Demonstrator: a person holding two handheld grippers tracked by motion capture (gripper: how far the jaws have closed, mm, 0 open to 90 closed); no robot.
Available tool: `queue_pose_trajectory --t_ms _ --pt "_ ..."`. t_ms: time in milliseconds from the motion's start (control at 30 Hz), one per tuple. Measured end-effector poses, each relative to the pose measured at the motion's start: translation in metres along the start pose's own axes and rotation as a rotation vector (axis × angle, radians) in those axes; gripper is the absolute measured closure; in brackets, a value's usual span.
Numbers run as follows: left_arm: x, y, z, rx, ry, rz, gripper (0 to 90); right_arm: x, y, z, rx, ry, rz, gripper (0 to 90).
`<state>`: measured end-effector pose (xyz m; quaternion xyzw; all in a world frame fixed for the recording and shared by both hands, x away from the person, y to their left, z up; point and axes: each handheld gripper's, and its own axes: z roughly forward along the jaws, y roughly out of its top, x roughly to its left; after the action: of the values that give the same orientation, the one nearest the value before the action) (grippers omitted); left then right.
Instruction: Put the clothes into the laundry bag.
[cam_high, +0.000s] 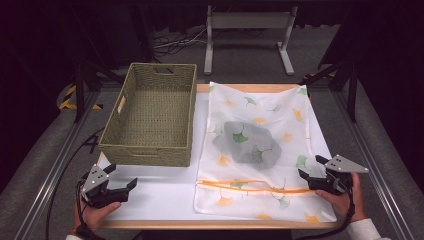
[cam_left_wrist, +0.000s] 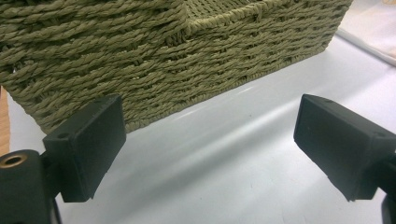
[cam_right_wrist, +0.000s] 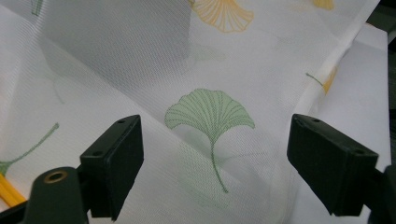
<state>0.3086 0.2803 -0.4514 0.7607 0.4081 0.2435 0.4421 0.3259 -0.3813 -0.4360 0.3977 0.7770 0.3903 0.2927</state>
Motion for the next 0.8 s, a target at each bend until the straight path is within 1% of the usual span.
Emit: queue_pose_trajectory --t_ms 133,267,367,567,800 --pt "-0.0008 0.0016 0.0006 -0.001 0.006 0.003 9.8 0.0005 0.0007 0.0006 -0.002 -0.001 -0.008 19.4" --pt "-0.0001 0.0017 0.0017 -0.002 0.007 -0.015 9.8 0.0010 0.0007 -0.0004 -0.006 0.004 -0.005 19.3" --pt "0.0007 0.0022 0.0020 -0.002 0.011 -0.011 9.7 0.0012 0.0005 -0.0005 -0.007 0.005 -0.002 19.0" --pt "0.0002 0.0030 0.0044 0.003 0.003 -0.007 9.8 0.0019 0.0005 -0.0018 -0.009 0.007 -0.004 18.9" --pt "0.0009 0.0041 0.0065 0.002 0.002 -0.007 9.8 0.0033 0.0007 -0.0022 -0.005 0.007 -0.012 18.8"
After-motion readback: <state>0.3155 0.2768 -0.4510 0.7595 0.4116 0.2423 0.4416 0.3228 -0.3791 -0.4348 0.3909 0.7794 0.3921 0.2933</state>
